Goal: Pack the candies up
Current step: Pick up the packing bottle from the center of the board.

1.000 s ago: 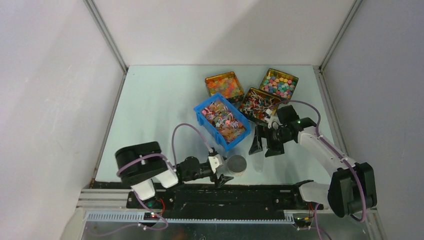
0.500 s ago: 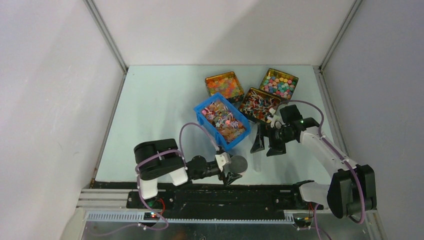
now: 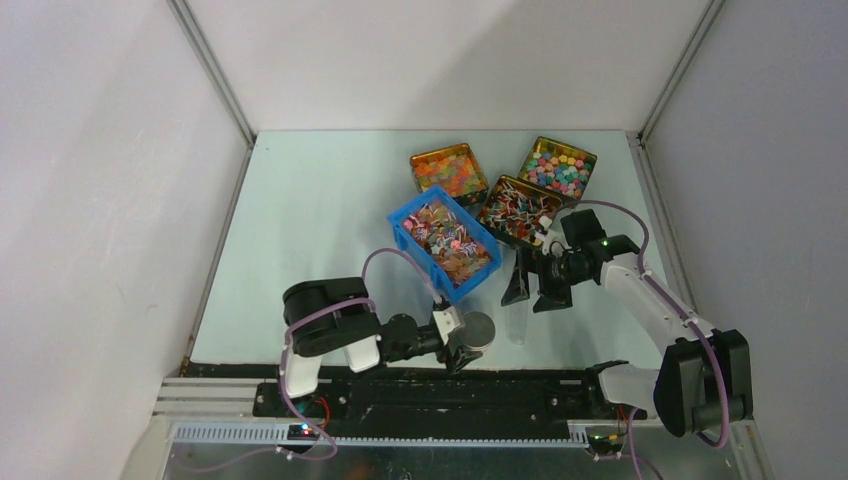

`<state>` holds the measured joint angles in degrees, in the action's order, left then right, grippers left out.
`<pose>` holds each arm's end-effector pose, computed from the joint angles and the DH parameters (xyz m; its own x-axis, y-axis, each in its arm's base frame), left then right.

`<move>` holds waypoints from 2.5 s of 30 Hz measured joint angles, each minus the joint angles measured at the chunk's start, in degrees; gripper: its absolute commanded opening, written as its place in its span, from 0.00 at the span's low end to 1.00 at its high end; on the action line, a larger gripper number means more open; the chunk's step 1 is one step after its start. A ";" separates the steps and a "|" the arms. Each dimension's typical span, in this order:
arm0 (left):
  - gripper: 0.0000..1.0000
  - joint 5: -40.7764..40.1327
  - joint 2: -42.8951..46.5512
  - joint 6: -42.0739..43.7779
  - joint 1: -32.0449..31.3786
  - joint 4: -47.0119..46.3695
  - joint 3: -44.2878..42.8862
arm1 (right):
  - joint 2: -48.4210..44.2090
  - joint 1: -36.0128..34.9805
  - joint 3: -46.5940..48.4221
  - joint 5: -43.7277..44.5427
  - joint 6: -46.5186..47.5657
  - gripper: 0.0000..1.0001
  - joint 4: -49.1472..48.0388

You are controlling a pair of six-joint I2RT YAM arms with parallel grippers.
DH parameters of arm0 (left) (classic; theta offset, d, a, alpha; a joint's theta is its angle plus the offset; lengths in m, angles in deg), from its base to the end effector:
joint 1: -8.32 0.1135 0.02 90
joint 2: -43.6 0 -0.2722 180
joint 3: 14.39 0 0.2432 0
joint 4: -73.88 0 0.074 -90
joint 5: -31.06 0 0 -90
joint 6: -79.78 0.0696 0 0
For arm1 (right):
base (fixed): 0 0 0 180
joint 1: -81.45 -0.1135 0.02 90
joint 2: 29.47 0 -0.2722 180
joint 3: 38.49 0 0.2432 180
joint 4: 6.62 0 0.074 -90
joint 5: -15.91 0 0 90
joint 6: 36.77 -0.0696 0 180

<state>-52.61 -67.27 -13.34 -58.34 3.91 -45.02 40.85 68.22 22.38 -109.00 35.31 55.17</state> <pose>0.1114 -0.2776 0.1026 -0.1225 0.1474 -0.9815 0.9503 0.3026 -0.0732 0.1957 0.0869 0.2058 -0.9899 0.0265 -0.1393 -0.0654 0.7862 0.6146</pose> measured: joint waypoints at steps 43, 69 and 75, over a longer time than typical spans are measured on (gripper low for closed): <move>0.66 -3.15 26.80 4.11 -0.15 19.28 0.70 | -0.61 0.42 14.01 -2.29 1.53 1.00 3.10; 0.61 3.50 69.35 4.61 -0.15 87.45 -12.81 | -16.09 -14.88 20.06 -10.91 12.63 1.00 -2.60; 0.59 6.84 71.34 4.66 -0.15 93.39 -14.60 | -23.10 -21.70 17.25 -10.38 17.27 1.00 -7.23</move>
<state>-45.77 4.07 -8.68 -58.49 97.31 -59.62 17.75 46.51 39.63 -119.38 52.58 47.94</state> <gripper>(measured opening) 0.832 0.994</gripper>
